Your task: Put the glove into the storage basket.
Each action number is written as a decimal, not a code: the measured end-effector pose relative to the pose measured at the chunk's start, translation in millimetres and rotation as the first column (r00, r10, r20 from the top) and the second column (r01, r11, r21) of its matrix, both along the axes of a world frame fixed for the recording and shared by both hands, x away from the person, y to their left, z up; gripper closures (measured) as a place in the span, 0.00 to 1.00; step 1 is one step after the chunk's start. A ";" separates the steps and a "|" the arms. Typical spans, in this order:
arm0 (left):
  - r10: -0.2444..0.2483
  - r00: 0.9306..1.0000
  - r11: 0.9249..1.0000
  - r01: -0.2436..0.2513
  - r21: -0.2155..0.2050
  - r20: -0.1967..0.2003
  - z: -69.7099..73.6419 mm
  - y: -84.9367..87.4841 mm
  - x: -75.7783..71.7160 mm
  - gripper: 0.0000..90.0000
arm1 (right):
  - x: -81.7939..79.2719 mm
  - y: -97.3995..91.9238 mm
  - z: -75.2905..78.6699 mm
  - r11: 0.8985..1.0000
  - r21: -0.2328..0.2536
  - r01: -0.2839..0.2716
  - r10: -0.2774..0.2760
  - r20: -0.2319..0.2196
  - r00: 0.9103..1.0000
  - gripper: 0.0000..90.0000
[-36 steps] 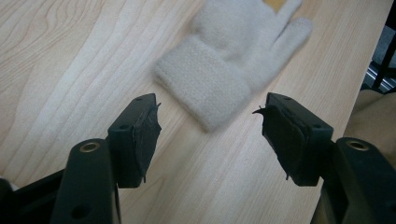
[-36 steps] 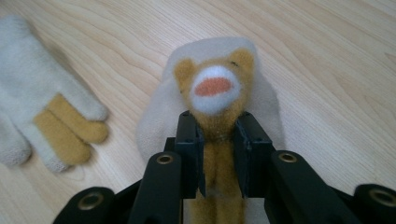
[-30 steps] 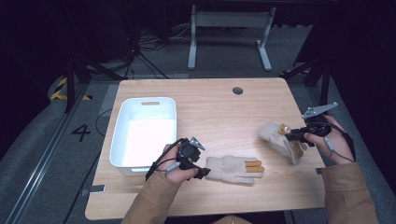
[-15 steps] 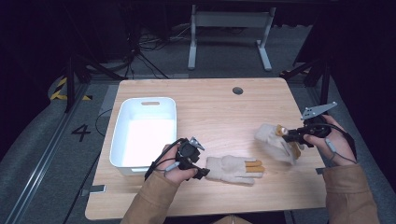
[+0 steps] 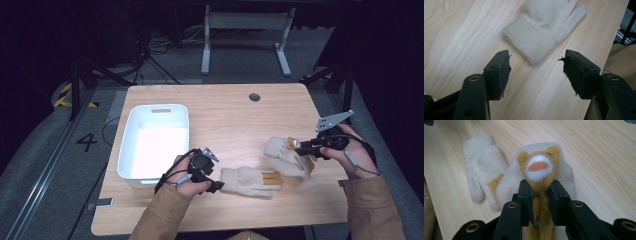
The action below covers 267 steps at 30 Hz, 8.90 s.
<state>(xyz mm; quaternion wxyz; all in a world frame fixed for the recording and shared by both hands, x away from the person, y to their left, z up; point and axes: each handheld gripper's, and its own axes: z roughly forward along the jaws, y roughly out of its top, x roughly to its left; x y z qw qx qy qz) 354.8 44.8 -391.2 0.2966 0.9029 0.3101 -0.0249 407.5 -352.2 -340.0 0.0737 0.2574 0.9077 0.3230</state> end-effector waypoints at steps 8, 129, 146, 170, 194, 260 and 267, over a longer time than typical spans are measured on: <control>0.015 1.000 1.000 -0.015 0.004 -0.019 1.8 1.9 0.8 0.42 | -0.7 17.2 -3.3 0.998 0.004 -0.065 0.065 0.000 0.998 0.82; -0.147 0.980 0.989 0.144 0.035 0.130 13.5 -37.9 21.3 0.25 | -29.0 17.4 -32.6 0.987 0.114 0.114 -0.114 -0.011 0.993 0.61; -0.143 0.976 0.990 0.137 0.045 0.162 13.7 -39.1 19.1 0.26 | -17.2 -21.5 -36.0 0.929 0.114 0.352 -0.356 0.022 0.934 0.58; -0.173 0.970 0.985 0.173 0.012 0.172 5.3 -49.2 18.7 0.27 | -5.4 -47.6 -51.6 0.895 0.091 0.437 -0.434 -0.049 0.899 0.42; -0.261 0.939 0.952 0.289 -0.102 0.226 -20.7 -51.5 29.5 0.24 | -4.1 -46.2 -54.3 0.916 0.118 0.382 -0.382 -0.023 0.924 0.33; -0.413 0.874 0.906 0.423 0.019 0.255 -76.4 -85.1 24.6 0.06 | -1.2 -33.3 -66.4 0.929 0.105 0.356 -0.354 -0.037 0.934 0.31; -0.408 0.882 0.911 0.411 0.039 0.237 -74.5 -89.0 23.7 0.05 | -0.8 -30.1 -68.8 0.934 0.090 0.346 -0.345 -0.033 0.938 0.31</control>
